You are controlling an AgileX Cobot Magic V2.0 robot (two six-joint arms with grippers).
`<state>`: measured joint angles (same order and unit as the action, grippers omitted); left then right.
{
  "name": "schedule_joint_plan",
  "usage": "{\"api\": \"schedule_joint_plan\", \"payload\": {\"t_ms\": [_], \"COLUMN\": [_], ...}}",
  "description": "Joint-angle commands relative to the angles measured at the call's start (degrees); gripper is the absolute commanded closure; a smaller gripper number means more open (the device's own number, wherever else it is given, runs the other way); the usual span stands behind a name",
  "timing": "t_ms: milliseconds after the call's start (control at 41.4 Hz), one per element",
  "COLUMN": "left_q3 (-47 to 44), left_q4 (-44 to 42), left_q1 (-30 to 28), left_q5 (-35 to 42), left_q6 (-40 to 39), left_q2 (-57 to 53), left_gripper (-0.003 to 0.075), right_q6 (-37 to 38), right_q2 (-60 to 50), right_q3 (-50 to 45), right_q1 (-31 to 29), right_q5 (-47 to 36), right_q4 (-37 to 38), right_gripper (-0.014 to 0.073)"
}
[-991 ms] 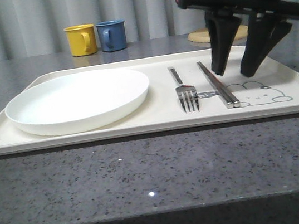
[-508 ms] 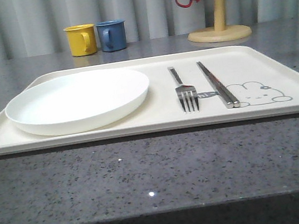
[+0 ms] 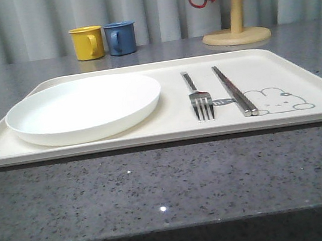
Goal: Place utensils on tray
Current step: 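Move the right gripper back to the spoon and grasp it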
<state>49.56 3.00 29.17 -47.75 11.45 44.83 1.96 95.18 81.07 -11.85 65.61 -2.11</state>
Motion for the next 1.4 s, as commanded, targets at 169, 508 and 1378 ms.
{"api": "schedule_joint_plan", "payload": {"t_ms": [169,508,1378], "left_q3": [1.58,1.58,1.58], "left_q4": [0.19,0.19,0.19], "left_q1": [0.44,0.44,0.44], "left_q5": [3.95,3.95,3.95], "left_q6": [-0.39,-0.39,-0.39], "left_q2": [-0.22,-0.22,-0.22], "left_gripper": [0.0351,0.0351,0.0351], "right_q6": [-0.75,-1.37,-3.15], "right_q2": [1.28,4.07,2.2], "right_q3": [1.65,1.65,1.84], "right_q1": [-0.36,-0.31,0.66], "right_q5": [-4.6,-4.65,0.59], "right_q4": [-2.75,-3.18,-4.13], "right_gripper": [0.0295,0.0296,0.0652]}}
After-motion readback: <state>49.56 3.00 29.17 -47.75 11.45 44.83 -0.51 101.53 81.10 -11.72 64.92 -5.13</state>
